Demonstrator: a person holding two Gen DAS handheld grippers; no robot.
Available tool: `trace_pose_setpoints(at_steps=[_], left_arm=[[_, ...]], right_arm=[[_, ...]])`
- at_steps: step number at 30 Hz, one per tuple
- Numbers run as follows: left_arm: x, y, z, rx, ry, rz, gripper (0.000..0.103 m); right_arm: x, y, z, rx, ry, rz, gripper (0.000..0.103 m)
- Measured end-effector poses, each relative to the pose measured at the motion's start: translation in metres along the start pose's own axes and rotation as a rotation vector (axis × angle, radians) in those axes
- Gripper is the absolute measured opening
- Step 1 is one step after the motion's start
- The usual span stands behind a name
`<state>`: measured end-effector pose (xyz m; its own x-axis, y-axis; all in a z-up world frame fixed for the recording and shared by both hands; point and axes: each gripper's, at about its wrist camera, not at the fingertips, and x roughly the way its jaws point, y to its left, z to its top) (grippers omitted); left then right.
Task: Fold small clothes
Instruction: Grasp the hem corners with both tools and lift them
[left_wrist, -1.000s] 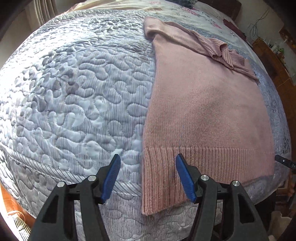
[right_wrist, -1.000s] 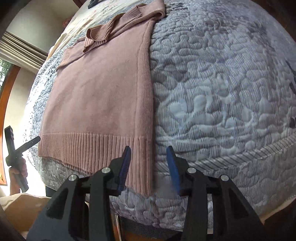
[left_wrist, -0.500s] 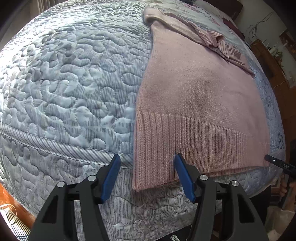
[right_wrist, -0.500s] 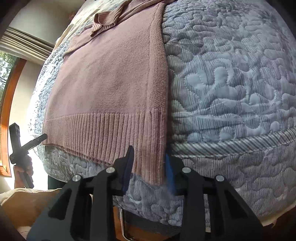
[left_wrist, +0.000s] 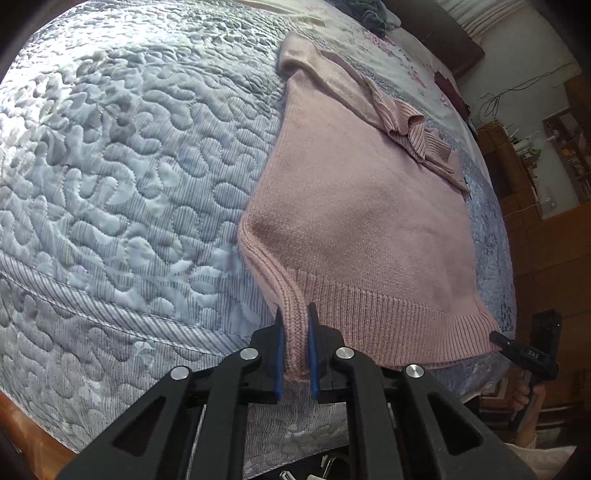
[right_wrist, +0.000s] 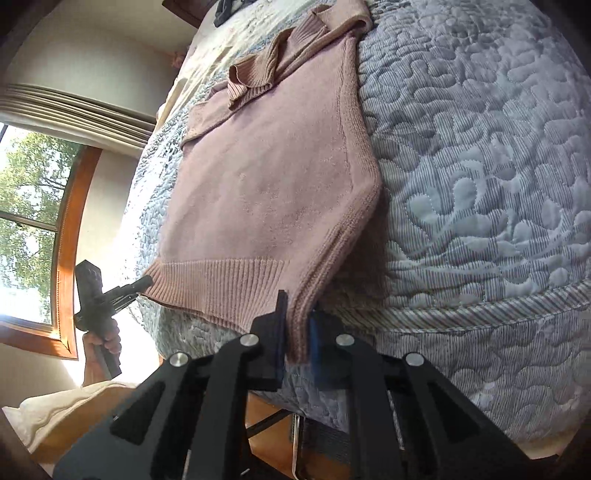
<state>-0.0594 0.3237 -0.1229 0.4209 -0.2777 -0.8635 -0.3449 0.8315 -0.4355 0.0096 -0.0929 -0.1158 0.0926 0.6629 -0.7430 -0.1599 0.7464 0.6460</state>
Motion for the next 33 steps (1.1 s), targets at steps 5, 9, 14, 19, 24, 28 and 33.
trace_pose_setpoints(at_steps=[5,9,14,19,24,28,33], left_arm=[[-0.012,-0.009,0.029,0.015,-0.055,-0.030,0.010],[-0.012,-0.014,0.056,0.029,-0.092,-0.025,0.010],[-0.001,-0.016,0.093,0.007,-0.135,-0.028,0.010],[0.025,-0.009,0.129,-0.034,-0.149,-0.011,0.010],[0.051,-0.003,0.151,-0.060,-0.133,0.000,0.010],[0.067,0.002,0.159,-0.076,-0.113,0.007,0.010],[0.076,0.011,0.162,-0.122,-0.089,-0.008,0.014]], right_arm=[[-0.015,0.009,0.036,-0.002,-0.047,0.021,0.009],[-0.018,0.012,0.066,-0.010,-0.065,-0.001,0.009],[-0.008,0.001,0.104,0.027,-0.063,-0.014,0.009],[0.014,-0.027,0.145,0.118,-0.041,-0.016,0.009],[0.035,-0.043,0.173,0.167,-0.015,-0.012,0.009],[0.047,-0.047,0.184,0.180,0.003,-0.022,0.009],[0.055,-0.054,0.188,0.202,0.024,-0.022,0.011]])
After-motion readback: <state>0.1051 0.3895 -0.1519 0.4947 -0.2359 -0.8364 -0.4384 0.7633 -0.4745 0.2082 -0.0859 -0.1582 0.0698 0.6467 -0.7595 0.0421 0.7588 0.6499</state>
